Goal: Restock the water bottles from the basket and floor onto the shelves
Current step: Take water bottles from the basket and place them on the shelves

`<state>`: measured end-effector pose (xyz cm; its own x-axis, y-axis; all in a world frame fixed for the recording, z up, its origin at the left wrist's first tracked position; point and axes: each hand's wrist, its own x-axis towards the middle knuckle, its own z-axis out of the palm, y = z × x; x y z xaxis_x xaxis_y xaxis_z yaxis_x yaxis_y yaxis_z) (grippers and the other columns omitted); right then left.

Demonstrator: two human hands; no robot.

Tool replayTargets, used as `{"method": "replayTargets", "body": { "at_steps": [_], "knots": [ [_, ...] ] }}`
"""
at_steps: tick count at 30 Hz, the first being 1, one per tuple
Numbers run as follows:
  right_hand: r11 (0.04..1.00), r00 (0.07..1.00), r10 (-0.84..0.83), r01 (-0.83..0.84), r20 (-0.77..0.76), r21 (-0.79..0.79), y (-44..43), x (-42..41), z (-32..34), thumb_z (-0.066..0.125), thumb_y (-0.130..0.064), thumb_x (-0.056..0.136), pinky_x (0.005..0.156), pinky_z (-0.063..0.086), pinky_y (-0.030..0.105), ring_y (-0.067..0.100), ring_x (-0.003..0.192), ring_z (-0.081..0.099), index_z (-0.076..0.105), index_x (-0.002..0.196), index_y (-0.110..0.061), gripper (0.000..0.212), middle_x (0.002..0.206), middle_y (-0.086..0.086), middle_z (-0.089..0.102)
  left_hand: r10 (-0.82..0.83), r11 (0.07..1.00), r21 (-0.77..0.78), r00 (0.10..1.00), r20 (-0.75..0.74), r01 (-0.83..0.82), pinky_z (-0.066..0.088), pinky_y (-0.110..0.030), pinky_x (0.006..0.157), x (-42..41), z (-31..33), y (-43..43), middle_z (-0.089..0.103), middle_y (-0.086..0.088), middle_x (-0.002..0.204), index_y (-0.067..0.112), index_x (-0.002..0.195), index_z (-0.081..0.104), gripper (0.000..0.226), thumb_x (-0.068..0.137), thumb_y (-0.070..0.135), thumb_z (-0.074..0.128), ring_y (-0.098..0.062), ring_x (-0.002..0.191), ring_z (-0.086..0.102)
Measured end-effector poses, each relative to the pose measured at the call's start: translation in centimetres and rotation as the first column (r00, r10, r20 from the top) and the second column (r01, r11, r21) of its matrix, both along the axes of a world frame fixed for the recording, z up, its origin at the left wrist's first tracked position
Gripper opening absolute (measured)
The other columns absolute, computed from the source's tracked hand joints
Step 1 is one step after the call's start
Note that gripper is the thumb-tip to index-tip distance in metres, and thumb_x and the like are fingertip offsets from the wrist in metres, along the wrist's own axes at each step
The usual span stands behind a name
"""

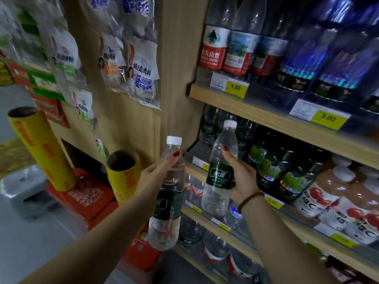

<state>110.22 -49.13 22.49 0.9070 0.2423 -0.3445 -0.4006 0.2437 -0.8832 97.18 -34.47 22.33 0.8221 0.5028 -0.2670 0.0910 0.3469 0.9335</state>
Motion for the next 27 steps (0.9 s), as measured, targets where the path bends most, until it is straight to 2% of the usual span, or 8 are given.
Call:
{"method": "replayTargets", "body": {
  "at_steps": [4,7,10,14,16,21,24,27],
  "knots": [
    [0.999,0.999,-0.03,0.029,0.04,0.023,1.8,5.1,0.9,0.09,-0.035,0.056,0.072,0.059,0.041,0.026,0.09,0.071,0.066,0.109,-0.004,0.066,0.103,0.012,0.071,0.011,1.0,0.022,0.999,-0.033,-0.01,0.053,-0.033,0.069,2.3,-0.9,0.1,0.076,-0.01,0.09,0.008,0.105,0.069,0.061,0.069,0.056,0.068,-0.025,0.08,0.074],
    [0.996,0.994,-0.081,0.077,0.074,0.053,3.6,8.3,1.1,0.092,-0.043,0.043,0.081,0.057,0.044,0.025,0.098,0.068,0.058,0.121,-0.006,0.093,0.116,0.011,0.066,0.028,0.999,0.017,0.999,-0.036,-0.027,0.053,-0.037,0.077,3.6,-1.5,0.0,0.076,-0.01,0.093,0.009,0.103,0.07,0.06,0.066,0.056,0.07,-0.027,0.086,0.073],
    [0.992,0.989,-0.094,0.083,0.115,0.097,5.5,10.8,1.0,0.088,-0.024,0.061,0.077,0.057,0.038,0.025,0.107,0.061,0.05,0.125,-0.003,0.077,0.123,0.011,0.06,0.044,0.999,-0.016,0.997,-0.058,-0.045,0.053,-0.04,0.081,4.6,-1.9,0.1,0.076,-0.009,0.091,0.01,0.103,0.069,0.059,0.064,0.054,0.073,-0.027,0.086,0.073],
    [0.987,0.982,-0.132,0.119,0.133,0.105,7.7,13.2,-0.4,0.077,-0.008,0.076,0.086,0.053,0.038,0.022,0.113,0.055,0.047,0.106,-0.01,0.043,0.124,0.006,0.054,0.093,0.993,-0.062,0.995,-0.044,-0.096,0.051,-0.034,0.07,5.7,-2.3,0.5,0.075,-0.009,0.078,0.003,0.103,0.07,0.067,0.057,0.05,0.084,-0.023,0.07,0.071],
    [0.991,0.981,-0.115,0.103,0.153,0.083,8.5,14.0,-1.6,0.079,-0.011,0.075,0.091,0.053,0.042,0.023,0.113,0.056,0.051,0.097,-0.011,0.035,0.12,0.006,0.056,0.084,0.995,-0.054,0.996,-0.028,-0.086,0.049,-0.032,0.067,6.1,-2.3,0.8,0.073,-0.008,0.074,0.001,0.104,0.069,0.07,0.057,0.051,0.085,-0.022,0.067,0.07],
    [0.991,0.92,0.088,-0.04,0.381,-0.131,9.1,14.8,-4.5,0.077,-0.015,0.078,0.099,0.049,0.042,0.025,0.113,0.061,0.063,0.118,-0.004,0.044,0.118,0.012,0.066,0.056,0.998,-0.019,0.997,-0.055,-0.058,0.05,-0.034,0.072,7.0,-2.6,1.8,0.075,-0.01,0.085,0.006,0.105,0.07,0.073,0.055,0.058,0.081,-0.024,0.078,0.072],
    [0.981,0.88,0.162,-0.095,0.446,-0.168,9.1,14.6,-5.4,0.072,-0.011,0.082,0.094,0.05,0.034,0.02,0.114,0.06,0.06,0.123,-0.004,0.044,0.123,0.01,0.065,0.042,0.999,-0.005,0.997,-0.058,-0.042,0.05,-0.035,0.073,7.4,-2.6,2.0,0.075,-0.008,0.082,0.008,0.1,0.07,0.08,0.043,0.063,0.084,-0.023,0.078,0.072],
    [0.975,0.856,0.183,-0.093,0.484,-0.203,9.4,14.5,-5.4,0.071,-0.01,0.083,0.084,0.05,0.025,0.018,0.107,0.062,0.059,0.122,-0.001,0.041,0.117,0.01,0.066,0.028,0.999,-0.022,0.997,-0.076,-0.03,0.05,-0.034,0.074,7.8,-2.7,2.5,0.076,-0.008,0.086,0.009,0.103,0.07,0.079,0.046,0.063,0.08,-0.023,0.081,0.073]
  ]
}}
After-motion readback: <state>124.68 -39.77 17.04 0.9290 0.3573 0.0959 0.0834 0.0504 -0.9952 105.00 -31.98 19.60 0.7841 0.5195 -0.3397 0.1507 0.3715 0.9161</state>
